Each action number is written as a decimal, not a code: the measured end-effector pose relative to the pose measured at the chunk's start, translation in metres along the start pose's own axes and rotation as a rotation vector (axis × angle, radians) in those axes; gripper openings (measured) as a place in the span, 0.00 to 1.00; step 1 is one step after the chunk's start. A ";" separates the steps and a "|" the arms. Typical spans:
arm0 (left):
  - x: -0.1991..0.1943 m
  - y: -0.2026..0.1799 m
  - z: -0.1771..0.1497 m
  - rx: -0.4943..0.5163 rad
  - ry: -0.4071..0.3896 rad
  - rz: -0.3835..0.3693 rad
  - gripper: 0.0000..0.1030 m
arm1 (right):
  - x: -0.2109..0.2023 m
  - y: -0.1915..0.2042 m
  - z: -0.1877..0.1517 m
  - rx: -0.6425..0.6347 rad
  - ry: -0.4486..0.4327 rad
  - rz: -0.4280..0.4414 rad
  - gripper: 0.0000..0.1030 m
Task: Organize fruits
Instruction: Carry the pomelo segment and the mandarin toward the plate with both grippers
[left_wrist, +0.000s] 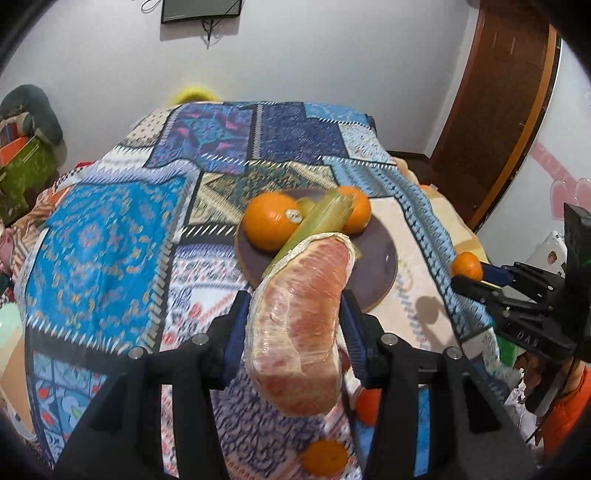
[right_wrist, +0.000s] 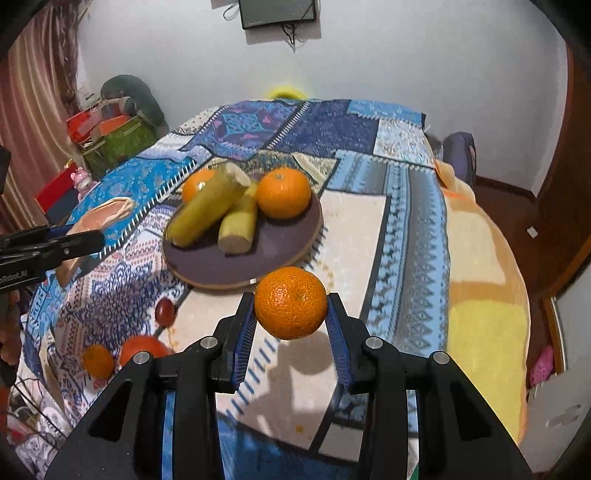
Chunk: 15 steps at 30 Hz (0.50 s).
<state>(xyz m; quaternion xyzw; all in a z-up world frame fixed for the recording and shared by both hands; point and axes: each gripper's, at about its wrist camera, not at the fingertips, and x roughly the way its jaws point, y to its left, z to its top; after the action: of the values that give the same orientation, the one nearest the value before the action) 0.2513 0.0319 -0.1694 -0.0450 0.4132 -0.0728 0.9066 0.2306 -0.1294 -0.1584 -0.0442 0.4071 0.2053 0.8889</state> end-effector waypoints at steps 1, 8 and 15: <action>0.003 -0.004 0.006 0.006 -0.007 -0.003 0.46 | 0.002 0.001 0.004 -0.007 -0.005 0.000 0.34; 0.025 -0.015 0.031 0.010 -0.033 -0.019 0.46 | 0.019 0.003 0.022 -0.027 -0.016 0.011 0.34; 0.051 -0.019 0.051 -0.008 -0.056 -0.003 0.46 | 0.042 -0.001 0.035 -0.010 -0.004 0.042 0.34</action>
<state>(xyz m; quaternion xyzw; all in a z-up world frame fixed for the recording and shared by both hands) 0.3208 0.0058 -0.1713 -0.0513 0.3878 -0.0714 0.9175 0.2805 -0.1079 -0.1664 -0.0397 0.4052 0.2263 0.8849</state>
